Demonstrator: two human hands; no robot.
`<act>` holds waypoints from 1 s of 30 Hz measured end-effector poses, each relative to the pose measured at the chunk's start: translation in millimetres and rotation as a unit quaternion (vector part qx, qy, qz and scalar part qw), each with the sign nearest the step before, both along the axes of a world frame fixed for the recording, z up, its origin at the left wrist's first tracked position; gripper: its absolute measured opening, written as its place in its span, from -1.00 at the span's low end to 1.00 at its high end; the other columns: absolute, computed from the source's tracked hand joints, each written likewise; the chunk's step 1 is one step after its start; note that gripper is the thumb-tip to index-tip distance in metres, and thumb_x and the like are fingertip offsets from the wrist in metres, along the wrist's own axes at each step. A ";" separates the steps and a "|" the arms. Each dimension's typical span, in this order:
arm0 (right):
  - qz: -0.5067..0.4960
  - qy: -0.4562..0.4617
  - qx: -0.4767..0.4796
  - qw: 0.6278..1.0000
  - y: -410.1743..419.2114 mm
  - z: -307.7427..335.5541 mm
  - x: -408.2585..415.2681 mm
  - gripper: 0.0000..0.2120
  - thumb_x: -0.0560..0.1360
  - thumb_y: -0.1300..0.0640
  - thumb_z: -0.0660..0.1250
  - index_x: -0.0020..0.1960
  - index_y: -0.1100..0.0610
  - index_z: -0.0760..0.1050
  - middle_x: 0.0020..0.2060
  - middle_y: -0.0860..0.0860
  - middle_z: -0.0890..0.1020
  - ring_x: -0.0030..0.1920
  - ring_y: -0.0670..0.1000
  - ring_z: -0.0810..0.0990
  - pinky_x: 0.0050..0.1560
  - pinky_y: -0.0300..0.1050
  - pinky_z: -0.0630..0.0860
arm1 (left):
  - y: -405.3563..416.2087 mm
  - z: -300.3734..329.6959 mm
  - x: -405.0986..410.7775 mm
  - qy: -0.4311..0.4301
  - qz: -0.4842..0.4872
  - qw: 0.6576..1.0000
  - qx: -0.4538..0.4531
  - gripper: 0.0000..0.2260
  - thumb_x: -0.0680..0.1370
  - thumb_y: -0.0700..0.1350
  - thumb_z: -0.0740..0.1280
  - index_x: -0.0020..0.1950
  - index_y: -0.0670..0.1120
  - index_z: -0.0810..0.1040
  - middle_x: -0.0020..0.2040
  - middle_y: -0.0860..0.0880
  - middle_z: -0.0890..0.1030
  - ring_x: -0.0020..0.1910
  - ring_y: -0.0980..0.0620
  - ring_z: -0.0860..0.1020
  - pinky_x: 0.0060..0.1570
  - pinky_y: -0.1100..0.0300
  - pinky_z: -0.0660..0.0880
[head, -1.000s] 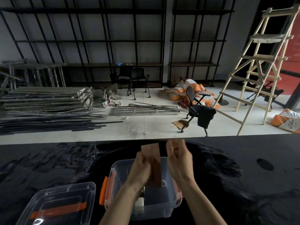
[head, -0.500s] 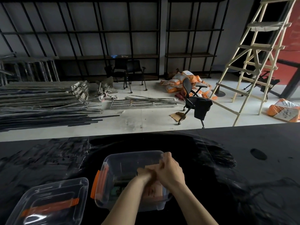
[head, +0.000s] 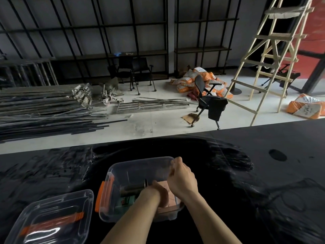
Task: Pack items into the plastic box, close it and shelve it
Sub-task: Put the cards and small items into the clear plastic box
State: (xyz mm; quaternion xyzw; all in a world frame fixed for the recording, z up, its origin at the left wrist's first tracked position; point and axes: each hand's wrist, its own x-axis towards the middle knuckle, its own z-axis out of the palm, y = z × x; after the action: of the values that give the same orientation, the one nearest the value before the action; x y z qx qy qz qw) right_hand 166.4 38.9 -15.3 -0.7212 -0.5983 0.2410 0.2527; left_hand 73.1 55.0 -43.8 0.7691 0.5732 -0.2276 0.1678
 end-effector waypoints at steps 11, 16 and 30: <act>0.008 0.001 -0.008 1.000 0.3 2.0 0.4 -0.88 0.59 0.02 0.16 0.07 0.04 0.33 0.08 0.08 0.64 -0.06 0.18 0.58 -0.23 -0.04 0.35 | 7.5 32.2 -19.2 0.009 -0.045 0.988 0.150 -0.72 0.51 0.11 0.37 0.06 -0.07 0.61 -0.15 -0.04 0.58 -0.10 -0.04 0.62 -0.19 0.12 0.48; 0.007 0.004 0.004 1.000 -0.5 0.9 0.6 -0.82 0.59 0.07 0.14 0.16 0.08 0.38 0.11 0.10 0.64 0.07 0.23 0.61 -0.13 -0.01 0.41 | 10.1 37.1 -28.1 -0.113 -0.067 0.987 -0.090 -0.81 0.41 0.00 0.49 -0.22 0.12 0.47 -0.21 0.13 0.53 -0.27 0.12 0.51 -0.22 0.20 0.43; -0.003 -0.004 0.006 1.000 2.5 0.6 -1.6 -0.78 0.62 0.03 0.11 0.18 0.08 0.41 0.08 0.08 0.64 0.03 0.21 0.61 -0.13 -0.01 0.42 | 0.8 14.8 -10.9 -0.119 -0.110 0.980 -0.113 -0.87 0.57 -0.27 0.25 0.02 -0.23 0.58 -0.14 -0.09 0.56 -0.13 -0.03 0.48 -0.06 0.17 0.38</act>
State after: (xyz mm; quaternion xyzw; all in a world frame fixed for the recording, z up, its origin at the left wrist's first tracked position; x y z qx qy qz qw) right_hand 164.8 41.4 -14.7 -0.7227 -0.5981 0.2341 0.2553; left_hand 62.1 55.8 -29.0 0.8254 0.4315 -0.2149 0.2940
